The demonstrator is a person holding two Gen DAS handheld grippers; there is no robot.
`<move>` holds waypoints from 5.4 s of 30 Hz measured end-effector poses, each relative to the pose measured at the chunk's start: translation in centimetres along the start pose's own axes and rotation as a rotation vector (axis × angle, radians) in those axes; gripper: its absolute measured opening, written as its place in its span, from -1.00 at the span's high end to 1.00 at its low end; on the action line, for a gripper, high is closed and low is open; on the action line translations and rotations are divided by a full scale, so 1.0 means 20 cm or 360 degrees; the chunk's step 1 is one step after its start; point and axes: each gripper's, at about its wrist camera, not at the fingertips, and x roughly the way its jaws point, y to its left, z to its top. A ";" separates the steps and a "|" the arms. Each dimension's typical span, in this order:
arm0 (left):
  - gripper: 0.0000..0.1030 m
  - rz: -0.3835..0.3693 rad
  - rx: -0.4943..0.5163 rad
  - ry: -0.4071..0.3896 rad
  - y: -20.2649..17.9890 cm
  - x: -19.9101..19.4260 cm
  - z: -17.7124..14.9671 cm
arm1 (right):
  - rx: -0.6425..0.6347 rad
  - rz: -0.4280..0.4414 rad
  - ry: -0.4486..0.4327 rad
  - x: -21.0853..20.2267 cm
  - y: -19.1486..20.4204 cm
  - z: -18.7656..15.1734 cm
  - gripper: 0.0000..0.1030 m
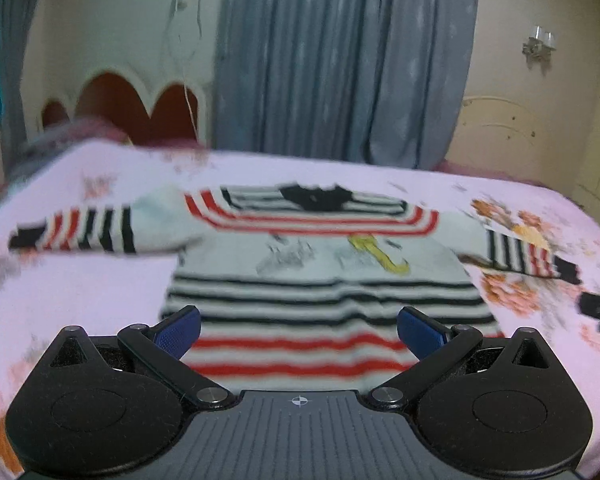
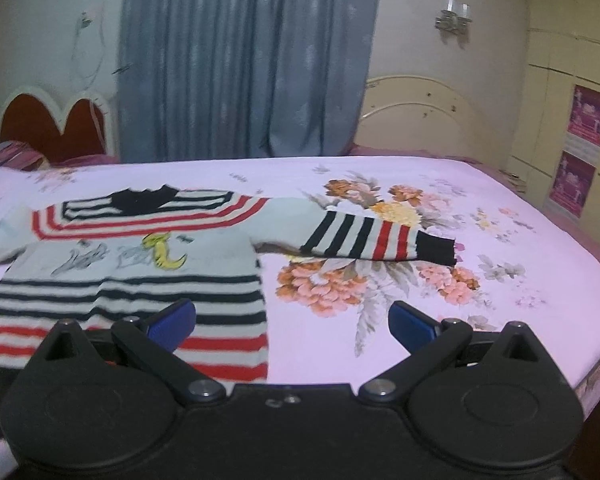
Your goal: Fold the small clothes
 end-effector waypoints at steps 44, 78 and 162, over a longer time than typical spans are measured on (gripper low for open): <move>-1.00 0.0074 0.0226 0.0402 -1.00 0.99 0.33 | 0.1239 0.0042 0.0236 1.48 -1.24 0.01 -0.09; -0.99 0.0142 -0.0229 0.0347 0.35 1.19 0.41 | -0.0041 0.0739 0.0197 1.52 0.64 0.46 0.87; 0.91 0.0134 -0.0207 0.0309 0.19 1.67 0.38 | 0.0120 0.0553 0.0457 2.26 0.25 0.68 0.95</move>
